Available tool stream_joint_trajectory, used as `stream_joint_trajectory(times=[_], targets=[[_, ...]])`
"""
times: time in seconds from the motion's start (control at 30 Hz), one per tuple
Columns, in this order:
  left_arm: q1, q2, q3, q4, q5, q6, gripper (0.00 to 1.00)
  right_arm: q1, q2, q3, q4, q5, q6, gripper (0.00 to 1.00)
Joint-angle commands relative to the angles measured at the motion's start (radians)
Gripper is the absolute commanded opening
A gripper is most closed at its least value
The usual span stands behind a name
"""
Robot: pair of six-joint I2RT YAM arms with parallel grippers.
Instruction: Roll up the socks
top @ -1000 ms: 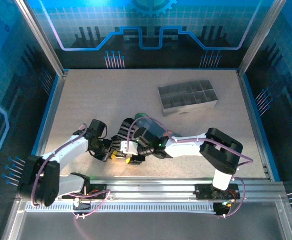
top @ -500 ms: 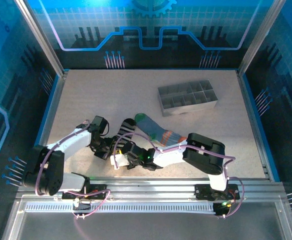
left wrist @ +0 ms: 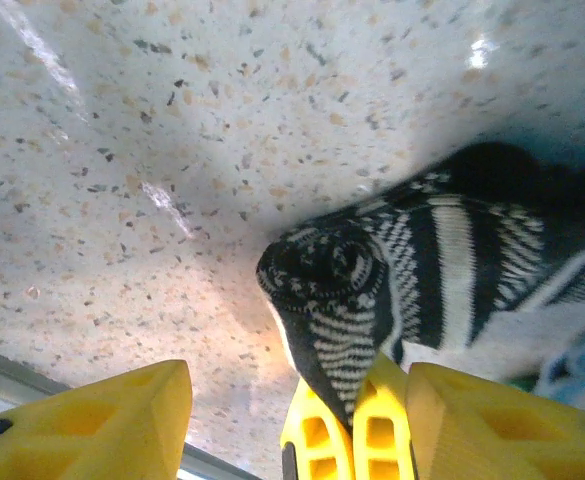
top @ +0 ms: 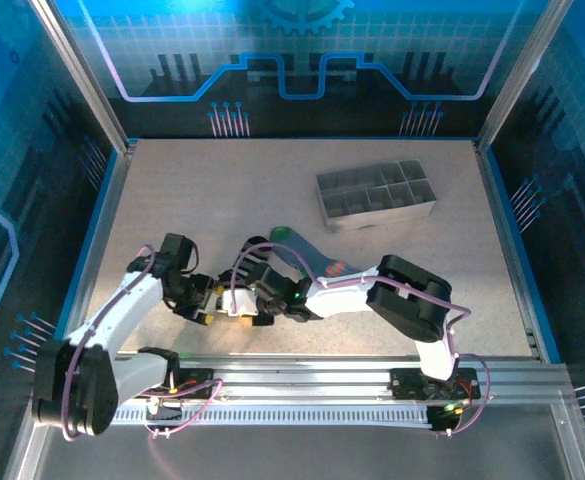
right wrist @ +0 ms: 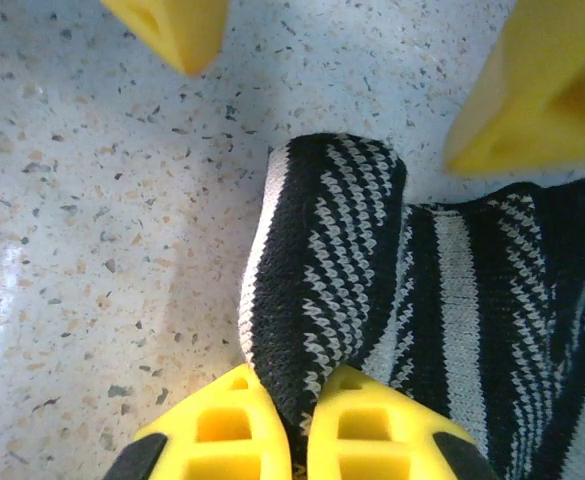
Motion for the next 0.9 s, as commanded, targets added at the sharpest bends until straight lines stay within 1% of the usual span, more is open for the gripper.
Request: stream_joint_trajectory(times=[0.0, 0.13, 0.2, 0.3, 0.4, 0.5, 0.57, 0.63, 0.73, 0.87], targets=[[0.032, -0.074, -0.024, -0.059, 0.004, -0.004, 0.6, -0.061, 0.065, 0.0, -0.197, -0.228, 0.145, 0.0], [0.028, -0.12, -0.089, 0.073, 0.088, -0.023, 0.57, -0.114, 0.108, 0.031, -0.241, -0.387, 0.219, 0.0], [0.012, -0.125, -0.113, 0.125, 0.104, -0.03, 0.57, -0.141, 0.142, 0.061, -0.275, -0.468, 0.253, 0.0], [-0.026, -0.116, -0.147, 0.192, 0.109, -0.064, 0.58, -0.174, 0.185, 0.087, -0.302, -0.542, 0.301, 0.0], [-0.052, -0.098, -0.177, 0.255, 0.092, -0.102, 0.59, -0.191, 0.213, 0.108, -0.329, -0.571, 0.324, 0.0], [-0.056, -0.064, -0.197, 0.334, 0.068, -0.109, 0.6, -0.202, 0.232, 0.12, -0.345, -0.596, 0.336, 0.0], [-0.056, -0.032, -0.202, 0.371, 0.056, -0.093, 0.61, -0.211, 0.248, 0.134, -0.359, -0.609, 0.35, 0.0], [-0.056, 0.001, -0.201, 0.39, 0.046, -0.071, 0.59, -0.221, 0.261, 0.147, -0.367, -0.631, 0.365, 0.0], [-0.057, 0.038, -0.213, 0.406, 0.043, -0.051, 0.51, -0.234, 0.275, 0.163, -0.367, -0.652, 0.399, 0.0], [-0.063, 0.077, -0.231, 0.366, 0.017, -0.024, 0.32, -0.241, 0.28, 0.182, -0.368, -0.669, 0.418, 0.0]])
